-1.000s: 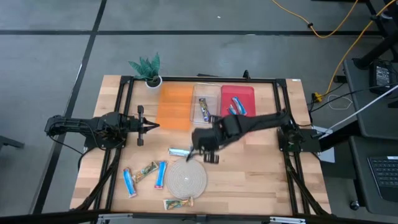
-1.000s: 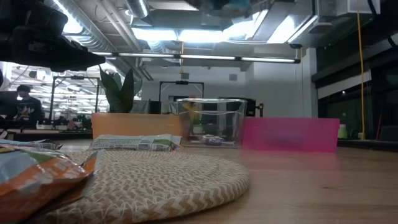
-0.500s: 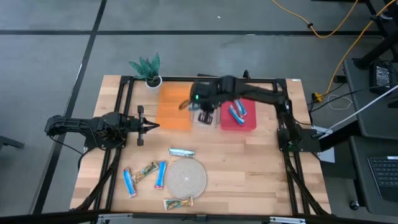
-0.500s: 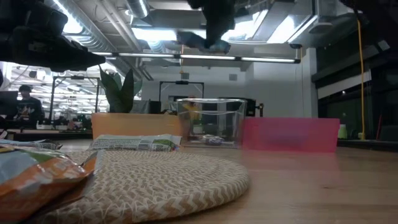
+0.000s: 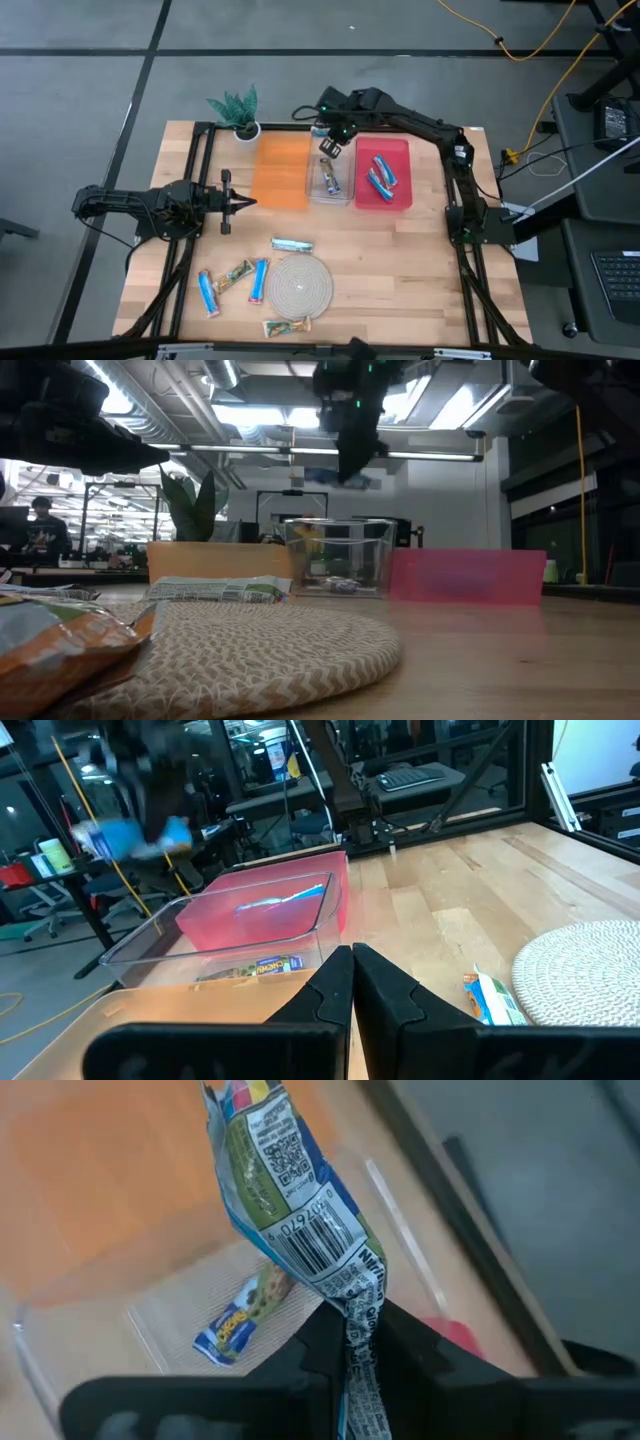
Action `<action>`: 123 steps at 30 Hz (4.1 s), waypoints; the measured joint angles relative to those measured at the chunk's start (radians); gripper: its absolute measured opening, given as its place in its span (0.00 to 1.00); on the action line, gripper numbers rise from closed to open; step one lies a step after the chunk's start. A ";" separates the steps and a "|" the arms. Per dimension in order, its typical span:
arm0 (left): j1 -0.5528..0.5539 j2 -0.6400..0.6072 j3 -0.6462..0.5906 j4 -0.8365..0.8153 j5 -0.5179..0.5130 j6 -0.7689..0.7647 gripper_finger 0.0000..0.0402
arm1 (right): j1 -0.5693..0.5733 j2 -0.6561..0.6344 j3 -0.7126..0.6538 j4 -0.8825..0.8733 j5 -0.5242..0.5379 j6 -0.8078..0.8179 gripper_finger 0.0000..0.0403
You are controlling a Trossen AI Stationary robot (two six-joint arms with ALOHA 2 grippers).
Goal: Pick and place Granola Bars by type
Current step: Put the blue granola bar into the transparent bin, then put the top orange granola bar into the orange bin
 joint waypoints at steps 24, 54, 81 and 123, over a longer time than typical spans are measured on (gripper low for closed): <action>0.000 0.000 0.000 0.000 0.000 0.000 0.01 | -0.015 0.001 -0.431 0.344 -0.221 -0.064 0.13; 0.000 0.000 0.000 0.000 0.000 0.000 0.01 | -0.014 0.001 -0.522 0.406 -0.229 -0.071 0.23; 0.000 0.000 0.000 0.000 0.000 0.000 0.01 | 0.120 -0.085 -0.433 0.262 -0.197 -0.014 0.50; 0.000 0.000 0.000 0.000 0.000 0.000 0.01 | 0.466 -1.610 -1.964 1.646 -0.332 0.002 0.42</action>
